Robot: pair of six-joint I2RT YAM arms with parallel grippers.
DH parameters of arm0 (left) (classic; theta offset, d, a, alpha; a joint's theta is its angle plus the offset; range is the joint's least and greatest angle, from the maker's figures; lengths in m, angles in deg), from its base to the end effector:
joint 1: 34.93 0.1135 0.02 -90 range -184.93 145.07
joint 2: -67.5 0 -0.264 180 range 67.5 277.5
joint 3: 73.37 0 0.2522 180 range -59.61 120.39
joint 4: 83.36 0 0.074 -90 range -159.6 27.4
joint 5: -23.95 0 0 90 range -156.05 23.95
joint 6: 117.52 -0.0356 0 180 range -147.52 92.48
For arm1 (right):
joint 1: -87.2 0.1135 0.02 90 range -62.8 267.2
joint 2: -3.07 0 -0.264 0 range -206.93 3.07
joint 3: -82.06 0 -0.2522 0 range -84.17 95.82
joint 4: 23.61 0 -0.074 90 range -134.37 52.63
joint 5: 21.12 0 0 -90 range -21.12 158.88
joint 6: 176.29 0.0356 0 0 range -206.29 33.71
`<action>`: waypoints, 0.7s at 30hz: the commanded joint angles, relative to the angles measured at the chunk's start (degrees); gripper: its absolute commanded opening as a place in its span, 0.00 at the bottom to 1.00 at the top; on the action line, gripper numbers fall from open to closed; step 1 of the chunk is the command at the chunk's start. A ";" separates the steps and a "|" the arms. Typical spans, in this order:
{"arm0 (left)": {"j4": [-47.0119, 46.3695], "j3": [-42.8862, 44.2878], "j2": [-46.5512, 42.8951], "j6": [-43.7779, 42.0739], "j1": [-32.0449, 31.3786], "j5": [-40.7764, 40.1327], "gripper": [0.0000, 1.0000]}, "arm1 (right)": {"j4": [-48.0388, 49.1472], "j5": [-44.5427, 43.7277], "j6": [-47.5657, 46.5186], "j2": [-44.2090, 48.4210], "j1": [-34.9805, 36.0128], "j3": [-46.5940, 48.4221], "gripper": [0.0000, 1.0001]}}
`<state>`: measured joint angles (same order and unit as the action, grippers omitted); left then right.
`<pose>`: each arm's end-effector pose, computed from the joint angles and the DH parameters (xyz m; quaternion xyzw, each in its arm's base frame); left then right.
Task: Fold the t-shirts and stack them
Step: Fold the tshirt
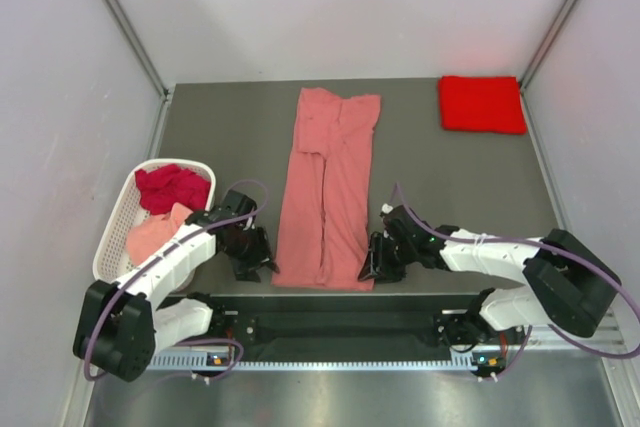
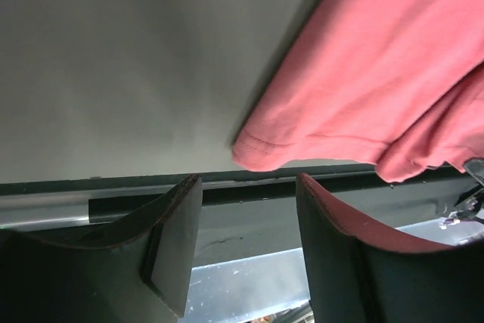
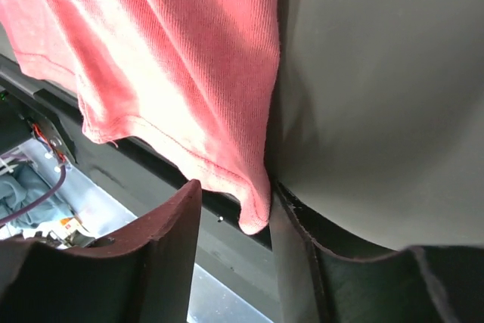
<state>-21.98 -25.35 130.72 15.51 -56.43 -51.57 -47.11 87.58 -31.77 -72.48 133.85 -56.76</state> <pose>0.1545 -0.0704 0.1776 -0.1696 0.9706 -0.1677 0.0312 0.1424 0.1675 0.1356 0.0202 0.9490 0.3101 0.0528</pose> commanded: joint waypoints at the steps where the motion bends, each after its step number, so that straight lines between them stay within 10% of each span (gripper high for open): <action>1: 0.37 -0.51 0.85 1.89 -0.21 -0.94 0.57 | -4.24 -3.58 -1.62 -1.45 0.98 -1.75 0.42; 21: -4.90 -4.03 4.28 2.50 -0.21 0.82 0.50 | -2.13 -3.67 1.02 0.58 2.30 -8.26 0.46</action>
<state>-24.59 -29.50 134.46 18.00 -56.43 -51.22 -41.67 89.85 -28.80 -70.03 135.09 -61.30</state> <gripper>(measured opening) 0.494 0.455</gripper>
